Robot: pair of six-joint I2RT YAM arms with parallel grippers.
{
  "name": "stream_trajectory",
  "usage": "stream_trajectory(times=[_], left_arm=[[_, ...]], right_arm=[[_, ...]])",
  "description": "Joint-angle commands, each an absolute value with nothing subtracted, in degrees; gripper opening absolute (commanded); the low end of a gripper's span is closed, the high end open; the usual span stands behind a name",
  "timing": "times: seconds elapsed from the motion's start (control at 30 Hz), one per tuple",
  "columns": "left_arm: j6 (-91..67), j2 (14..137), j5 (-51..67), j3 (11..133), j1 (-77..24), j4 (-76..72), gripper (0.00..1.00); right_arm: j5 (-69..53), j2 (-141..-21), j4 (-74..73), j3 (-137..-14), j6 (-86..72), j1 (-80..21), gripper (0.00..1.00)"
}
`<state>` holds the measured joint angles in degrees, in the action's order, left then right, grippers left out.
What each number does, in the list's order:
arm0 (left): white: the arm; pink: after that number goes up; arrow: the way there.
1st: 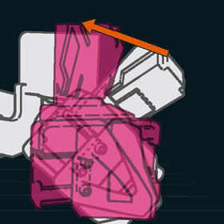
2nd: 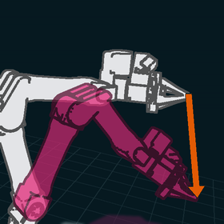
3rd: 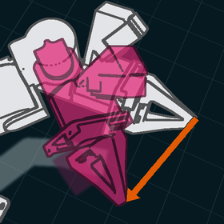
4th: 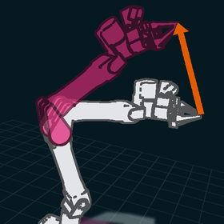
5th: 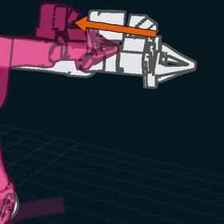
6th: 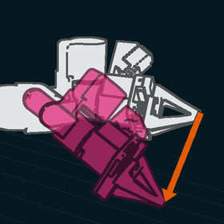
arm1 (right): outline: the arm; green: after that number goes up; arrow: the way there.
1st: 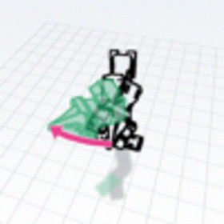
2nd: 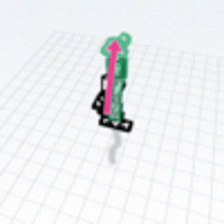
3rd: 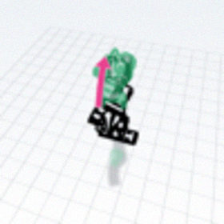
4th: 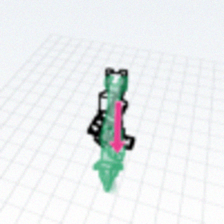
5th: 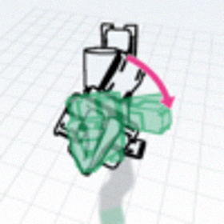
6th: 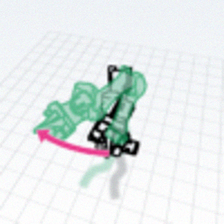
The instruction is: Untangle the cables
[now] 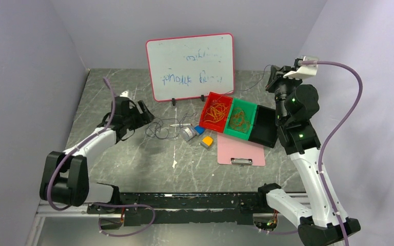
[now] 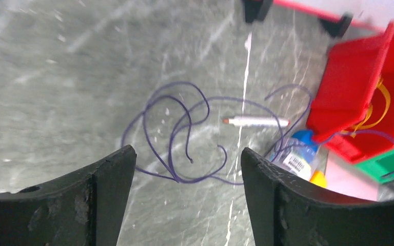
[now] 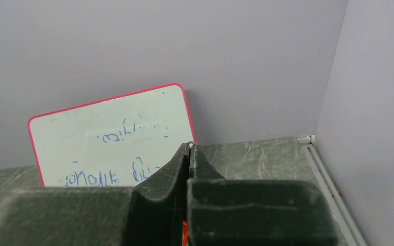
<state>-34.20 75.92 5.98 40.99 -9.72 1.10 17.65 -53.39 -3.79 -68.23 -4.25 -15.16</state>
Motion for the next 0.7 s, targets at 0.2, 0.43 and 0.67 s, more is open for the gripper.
stream_trajectory(times=[0.2, 0.43, 0.67], left_arm=[[-30.3, 86.3, 1.9, 45.2, -19.0, 3.2, 0.82], [-29.7, 93.5, -2.8, 49.6, -19.1, 6.0, 0.67], [-30.0, 96.7, -5.5, 50.4, -19.2, 8.0, 0.42]], right_arm=[[14.7, -54.1, -3.8, -67.6, -6.7, -14.8, 0.0], [14.1, -54.2, -4.0, -67.7, -7.3, -14.8, 0.0], [15.3, -53.2, -3.7, -67.7, -7.0, -14.8, 0.0]])
